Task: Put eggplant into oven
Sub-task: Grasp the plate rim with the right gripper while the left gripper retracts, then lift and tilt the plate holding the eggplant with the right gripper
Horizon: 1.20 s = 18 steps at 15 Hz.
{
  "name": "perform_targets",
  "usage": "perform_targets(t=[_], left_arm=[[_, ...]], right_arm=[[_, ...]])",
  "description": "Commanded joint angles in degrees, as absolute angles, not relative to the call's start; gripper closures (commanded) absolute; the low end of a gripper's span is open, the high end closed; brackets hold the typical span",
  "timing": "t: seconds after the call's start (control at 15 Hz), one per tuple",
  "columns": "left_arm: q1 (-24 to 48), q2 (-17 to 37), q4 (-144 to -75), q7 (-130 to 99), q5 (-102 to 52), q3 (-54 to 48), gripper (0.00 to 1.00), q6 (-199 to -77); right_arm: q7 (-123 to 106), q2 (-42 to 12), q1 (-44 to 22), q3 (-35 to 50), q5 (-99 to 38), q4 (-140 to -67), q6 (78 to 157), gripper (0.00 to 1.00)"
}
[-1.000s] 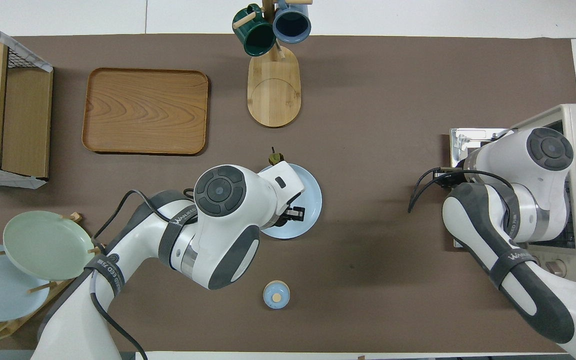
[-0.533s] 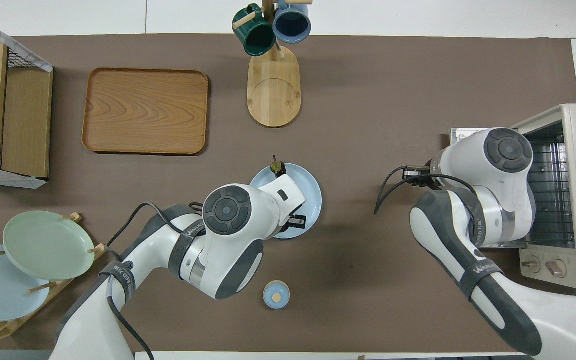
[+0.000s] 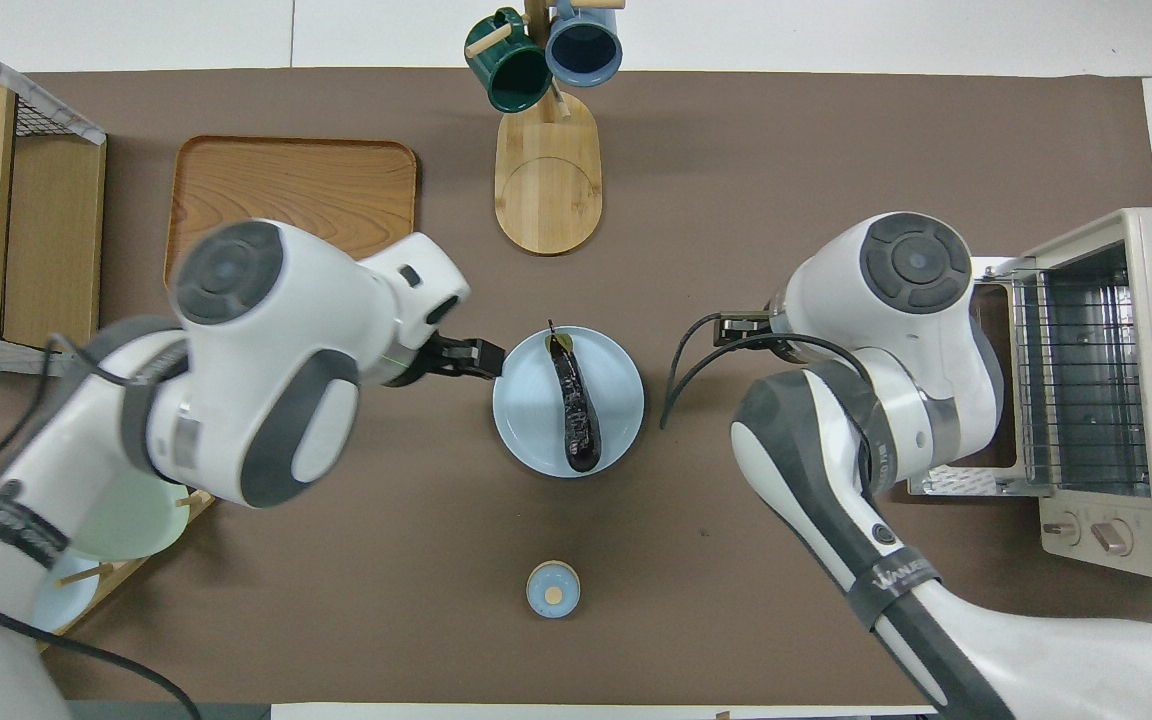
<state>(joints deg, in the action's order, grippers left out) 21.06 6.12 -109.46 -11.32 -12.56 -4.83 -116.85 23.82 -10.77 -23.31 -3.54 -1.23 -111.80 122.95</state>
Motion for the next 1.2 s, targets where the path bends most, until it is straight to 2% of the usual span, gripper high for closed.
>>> perform_targets(t=[0.0, 0.13, 0.2, 0.4, 0.53, 0.6, 0.8, 1.0, 1.13], left_arm=[[10.84, 5.80, -103.11, -3.55, -10.81, -5.45, 0.00, -107.78], [5.04, 5.36, -102.05, 0.51, -10.72, -5.45, 0.00, -105.83], [3.44, 4.84, -101.69, 0.79, -10.55, -5.45, 0.00, -105.39], [0.62, 4.92, -97.67, 0.79, -7.04, -5.45, 0.00, -101.53], [-0.61, 5.01, -94.93, 0.70, -5.81, -5.36, 0.00, -98.63], [-0.70, 4.92, -93.70, 0.70, -5.10, -5.36, 0.00, -96.87], [-0.62, 4.92, -89.48, 0.44, -1.24, -5.36, 0.00, -90.46], [-0.44, 3.43, -88.77, 0.44, 0.52, -5.54, 0.00, -88.24], [0.00, 2.29, -89.73, 0.26, 0.62, -5.62, 0.00, -87.63]], right_arm=[[29.68, -18.51, -29.15, -3.69, -1.94, -98.14, 115.96, 0.14], [36.88, -26.59, -33.64, -3.69, -1.41, -84.62, 110.06, 0.14], [39.61, -29.68, -35.84, -3.69, -0.80, -80.55, 108.47, 0.14], [44.64, -31.99, -40.95, -3.69, 0.53, -78.92, 111.95, 0.14], [45.00, -31.82, -43.49, -3.60, 0.44, -81.20, 116.87, 0.13], [45.35, -31.12, -45.07, -3.60, 0.35, -84.69, 120.55, 0.13], [45.18, -29.45, -45.88, -3.60, 0.53, -90.60, 126.45, 0.12], [44.39, -26.73, -48.51, -3.60, 2.98, -99.20, 132.96, 0.11], [44.21, -26.37, -48.60, -3.60, 3.34, -100.37, 133.16, 0.11]])
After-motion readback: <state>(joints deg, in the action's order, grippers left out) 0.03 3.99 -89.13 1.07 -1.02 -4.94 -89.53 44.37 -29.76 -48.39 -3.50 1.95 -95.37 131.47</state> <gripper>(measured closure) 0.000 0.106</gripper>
